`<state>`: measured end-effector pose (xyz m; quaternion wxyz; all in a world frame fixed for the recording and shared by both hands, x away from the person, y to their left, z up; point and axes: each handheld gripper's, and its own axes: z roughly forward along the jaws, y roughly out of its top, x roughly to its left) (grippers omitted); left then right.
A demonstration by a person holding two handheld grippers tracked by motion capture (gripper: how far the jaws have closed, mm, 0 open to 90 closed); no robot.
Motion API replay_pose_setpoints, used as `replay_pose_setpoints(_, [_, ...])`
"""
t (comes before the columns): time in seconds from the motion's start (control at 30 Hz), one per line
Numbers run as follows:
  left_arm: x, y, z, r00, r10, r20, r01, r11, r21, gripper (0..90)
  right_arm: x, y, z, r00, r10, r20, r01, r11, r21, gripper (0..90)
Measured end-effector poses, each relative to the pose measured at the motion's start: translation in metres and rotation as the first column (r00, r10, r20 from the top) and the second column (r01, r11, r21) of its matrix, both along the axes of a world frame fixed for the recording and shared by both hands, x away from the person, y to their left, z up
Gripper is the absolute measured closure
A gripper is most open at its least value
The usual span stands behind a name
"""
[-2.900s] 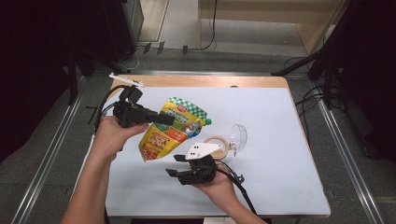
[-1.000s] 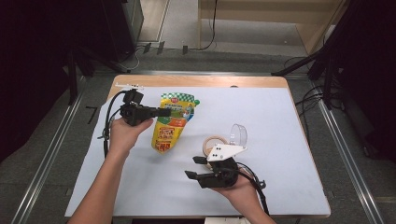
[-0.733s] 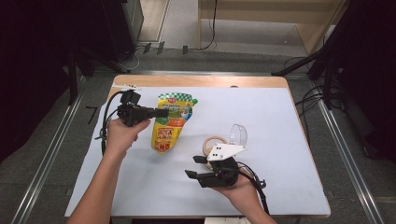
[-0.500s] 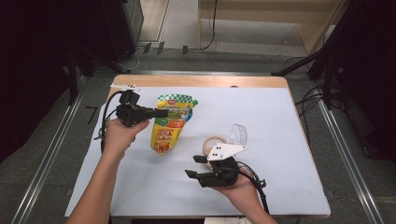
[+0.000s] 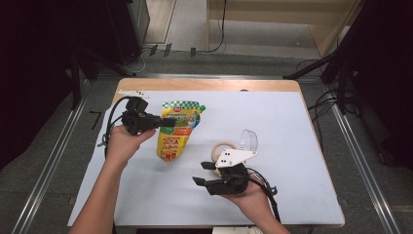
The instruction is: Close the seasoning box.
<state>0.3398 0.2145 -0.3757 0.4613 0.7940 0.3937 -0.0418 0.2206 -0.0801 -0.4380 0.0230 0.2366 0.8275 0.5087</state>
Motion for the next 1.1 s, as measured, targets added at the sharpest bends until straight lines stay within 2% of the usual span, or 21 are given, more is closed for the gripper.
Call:
replay_pose_setpoints(0.17, [-0.006,0.004,0.000,1.0000,0.001,-0.001,-0.001,1.0000,0.000,85.5,0.001,-0.001,0.001,1.0000,-0.001,0.001,0.001,1.000,0.004,46.8])
replay_pose_setpoints(0.3, [-0.009,0.008,0.002,1.0000,0.005,-0.006,-0.006,0.9999,-0.016,83.3,0.002,-0.001,0.001,1.0000,-0.003,-0.001,0.003,1.000,0.006,46.8])
replay_pose_setpoints(0.4, [-0.011,0.010,0.005,0.9999,0.016,-0.004,-0.017,0.9997,-0.016,74.8,0.002,-0.001,0.002,1.0000,-0.003,0.000,0.003,1.000,0.005,46.9])
replay_pose_setpoints(0.6, [-0.014,0.016,0.012,0.9989,0.014,0.044,-0.013,0.9997,-0.023,61.1,0.004,-0.002,0.002,1.0000,-0.004,0.000,0.004,1.000,0.003,47.9])
replay_pose_setpoints(0.73, [-0.015,0.020,0.014,0.9984,0.012,0.055,-0.011,0.9995,-0.028,55.5,0.004,-0.003,0.002,1.0000,-0.010,0.000,0.010,1.000,-0.003,48.9])
replay_pose_setpoints(0.93, [-0.016,0.029,0.022,0.9976,0.049,0.048,-0.048,0.9986,-0.023,50.0,0.006,-0.006,0.005,0.9999,-0.013,0.001,0.013,1.000,-0.002,50.9])
replay_pose_setpoints(1.1, [-0.019,0.037,0.030,0.9954,0.078,0.057,-0.077,0.9969,-0.016,47.5,0.008,-0.009,0.008,0.9996,-0.020,-0.018,0.020,1.000,-0.010,51.5])
